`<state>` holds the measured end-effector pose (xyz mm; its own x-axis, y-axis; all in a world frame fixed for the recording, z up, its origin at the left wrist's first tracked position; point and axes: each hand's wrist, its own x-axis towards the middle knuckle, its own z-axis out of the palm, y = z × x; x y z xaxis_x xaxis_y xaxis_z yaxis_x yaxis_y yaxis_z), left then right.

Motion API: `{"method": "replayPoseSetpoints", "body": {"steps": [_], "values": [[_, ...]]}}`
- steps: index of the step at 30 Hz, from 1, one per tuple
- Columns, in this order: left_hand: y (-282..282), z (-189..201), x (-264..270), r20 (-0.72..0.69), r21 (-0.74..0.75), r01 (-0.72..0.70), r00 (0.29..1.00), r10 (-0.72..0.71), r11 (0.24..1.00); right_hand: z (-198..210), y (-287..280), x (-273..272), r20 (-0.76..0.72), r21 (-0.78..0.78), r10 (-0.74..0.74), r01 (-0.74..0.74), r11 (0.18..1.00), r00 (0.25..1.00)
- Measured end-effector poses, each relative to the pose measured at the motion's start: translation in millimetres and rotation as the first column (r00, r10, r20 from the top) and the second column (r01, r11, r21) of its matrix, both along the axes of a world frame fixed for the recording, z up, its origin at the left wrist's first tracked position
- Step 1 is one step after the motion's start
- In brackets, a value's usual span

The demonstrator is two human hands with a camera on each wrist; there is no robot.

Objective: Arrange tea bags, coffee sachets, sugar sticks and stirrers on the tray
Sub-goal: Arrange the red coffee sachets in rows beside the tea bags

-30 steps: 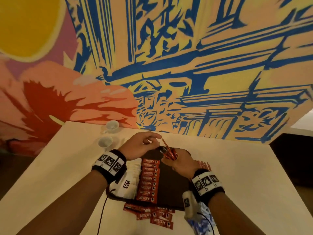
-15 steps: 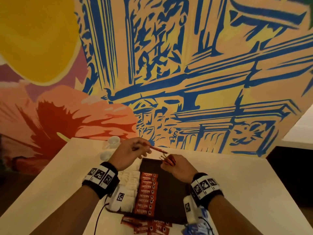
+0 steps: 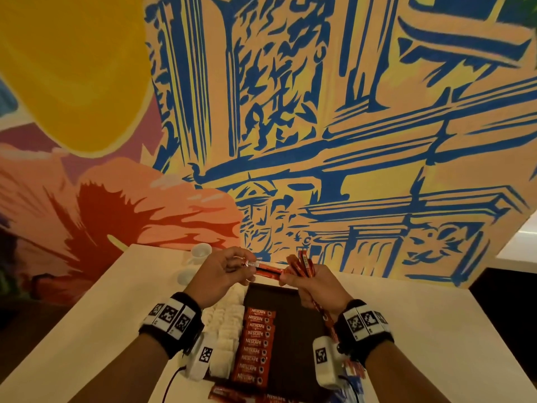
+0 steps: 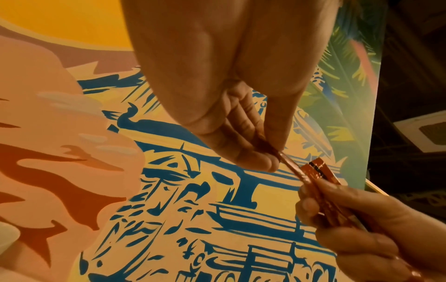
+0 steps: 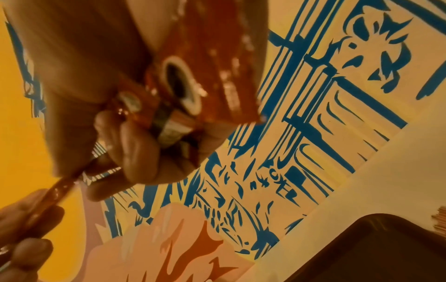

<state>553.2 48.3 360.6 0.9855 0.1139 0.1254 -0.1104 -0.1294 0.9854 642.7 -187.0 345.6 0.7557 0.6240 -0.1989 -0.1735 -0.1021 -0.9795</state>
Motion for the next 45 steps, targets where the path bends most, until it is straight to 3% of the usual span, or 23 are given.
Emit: {"method": "replayPoseSetpoints", "body": {"steps": [4, 8, 10, 14, 19, 23, 29, 35, 45], "values": [[1.8, -2.3, 2.8, 0.022, 0.131, -0.024, 1.000, 0.022, 0.991, -0.8, 5.7, 3.5, 0.055, 0.003, -0.057, 0.057, 0.998, 0.997], [-0.9, -10.5, 0.6, 0.306, 0.461, -0.210, 0.950, 0.068, 0.862, 0.1, 13.2, 6.5, 0.037, -0.023, -0.176, 0.176, 0.984, 0.984], [0.3, -17.4, 1.7, 0.396, 0.524, -0.240, 0.918, 0.017, 0.817, 0.4, 16.3, 8.8, -0.015, -0.013, -0.165, 0.165, 0.986, 0.986], [11.0, -32.7, 9.4, 0.399, 0.553, -0.228, 0.917, -0.015, 0.802, -3.0, 21.8, 15.2, -0.062, 0.042, -0.174, 0.177, 0.983, 0.983], [24.5, -44.8, 14.5, 0.301, 0.567, -0.125, 0.952, -0.063, 0.814, -14.6, 30.1, 24.8, -0.100, 0.060, -0.224, 0.231, 0.971, 0.969], [33.3, -51.7, 16.3, 0.146, 0.668, -0.041, 0.986, -0.077, 0.743, -22.4, 37.5, 25.0, -0.042, 0.003, -0.276, 0.276, 0.961, 0.960], [25.5, -61.1, 35.0, 0.121, 0.816, -0.088, 0.992, -0.019, 0.572, -39.2, 49.4, 21.3, -0.113, -0.028, -0.313, 0.312, 0.950, 0.943], [37.1, -85.2, 62.0, 0.014, 0.828, -0.008, 1.000, -0.006, 0.561, -58.1, 42.2, 30.1, -0.113, -0.219, -0.434, 0.403, 0.888, 0.894], [56.1, -169.1, 124.3, -0.383, 0.857, 0.313, 0.918, 0.100, 0.409, -90.1, 42.3, 43.1, -0.090, -0.381, -0.503, 0.437, 0.815, 0.860]]}}
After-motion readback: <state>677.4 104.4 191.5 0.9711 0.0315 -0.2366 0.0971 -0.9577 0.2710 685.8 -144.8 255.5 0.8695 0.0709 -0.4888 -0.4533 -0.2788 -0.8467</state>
